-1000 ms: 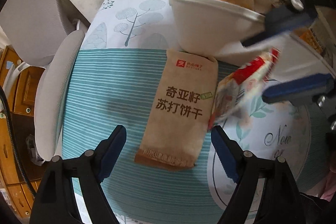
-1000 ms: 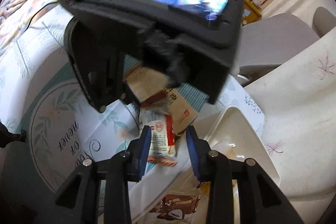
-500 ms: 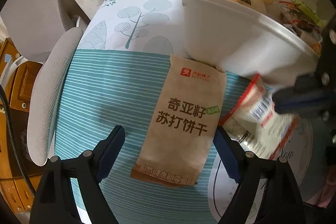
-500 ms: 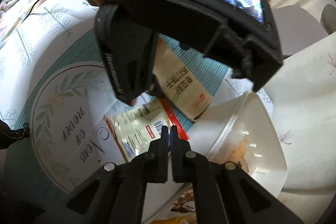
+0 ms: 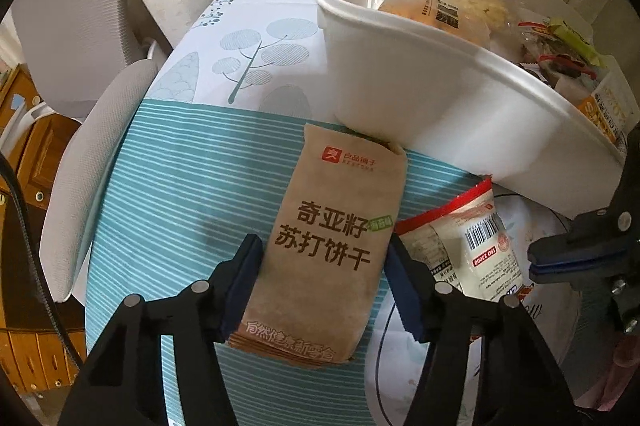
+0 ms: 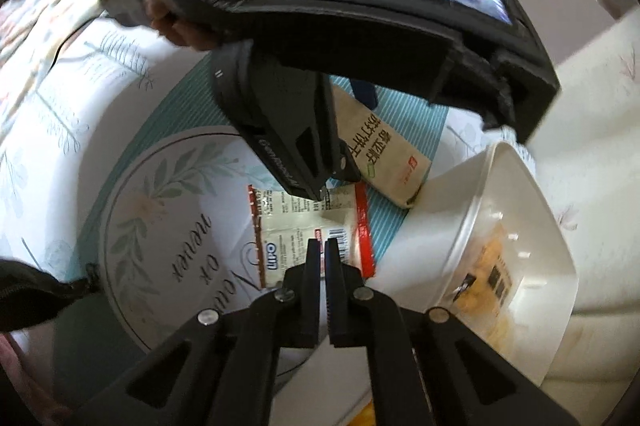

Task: Organize snacks
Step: 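Lift both held packets and carry them toward the white tray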

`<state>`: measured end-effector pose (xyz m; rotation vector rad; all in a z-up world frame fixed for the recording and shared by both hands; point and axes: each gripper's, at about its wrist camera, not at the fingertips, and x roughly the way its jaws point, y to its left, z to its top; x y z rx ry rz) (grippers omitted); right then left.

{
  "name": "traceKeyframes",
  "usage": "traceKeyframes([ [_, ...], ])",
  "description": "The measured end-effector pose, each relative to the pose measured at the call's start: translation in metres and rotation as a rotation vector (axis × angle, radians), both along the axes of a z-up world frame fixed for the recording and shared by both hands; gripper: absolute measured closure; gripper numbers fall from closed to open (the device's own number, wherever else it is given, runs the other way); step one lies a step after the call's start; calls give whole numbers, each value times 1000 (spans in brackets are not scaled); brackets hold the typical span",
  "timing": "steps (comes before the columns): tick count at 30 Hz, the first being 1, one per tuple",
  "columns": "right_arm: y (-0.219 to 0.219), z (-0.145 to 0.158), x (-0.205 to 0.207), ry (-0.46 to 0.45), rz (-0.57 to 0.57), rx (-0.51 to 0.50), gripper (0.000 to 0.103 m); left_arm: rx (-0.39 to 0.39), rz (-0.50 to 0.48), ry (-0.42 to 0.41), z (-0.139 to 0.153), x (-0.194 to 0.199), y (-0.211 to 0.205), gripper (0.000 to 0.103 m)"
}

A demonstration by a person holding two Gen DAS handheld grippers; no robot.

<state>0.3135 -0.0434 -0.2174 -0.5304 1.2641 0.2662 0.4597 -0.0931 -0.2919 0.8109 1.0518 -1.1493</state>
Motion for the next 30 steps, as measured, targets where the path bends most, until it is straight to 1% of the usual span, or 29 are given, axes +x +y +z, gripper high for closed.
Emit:
traceKeyframes([
  [2,-3,3,2,3,-48,14,100,-6,26,-4,1,-2,6,44],
  [4,-4,6,0,8,-115,37,97,-11,58,9,1,-3,13,44],
  [6,-7,9,0,17,-183,62,87,-15,103,24,2,-3,22,44],
  [8,-8,10,1,20,-247,76,82,-21,156,45,3,-4,36,44],
  [10,-10,10,-1,30,-320,110,80,-31,212,62,4,-6,51,44],
  [11,-11,9,-3,37,-374,124,79,-30,237,67,4,-7,56,44],
  [13,-14,7,-3,37,-447,135,76,-35,299,78,6,-10,72,44],
  [14,-15,6,-4,36,-486,145,70,-41,321,83,7,-11,79,44],
  [15,-17,5,-6,31,-534,164,60,-48,343,86,8,-13,85,44],
  [17,-17,5,-7,16,-609,192,51,-64,400,101,10,-17,100,44],
  [20,-18,8,-13,-10,-723,238,50,-74,472,119,8,-20,124,44],
  [21,-18,8,-15,-24,-774,259,49,-74,490,116,9,-21,129,44],
  [22,-19,8,-15,-34,-801,266,48,-76,512,114,10,-22,136,44],
  [24,-22,8,-20,-75,-889,303,40,-80,557,117,12,-23,148,44],
  [25,-22,7,-21,-87,-936,327,40,-75,585,116,15,-24,155,44],
  [28,-24,5,-27,-130,-1045,365,39,-74,626,111,21,-29,165,44],
  [30,-25,1,-24,-160,-1083,365,34,-95,653,119,28,-33,174,44],
])
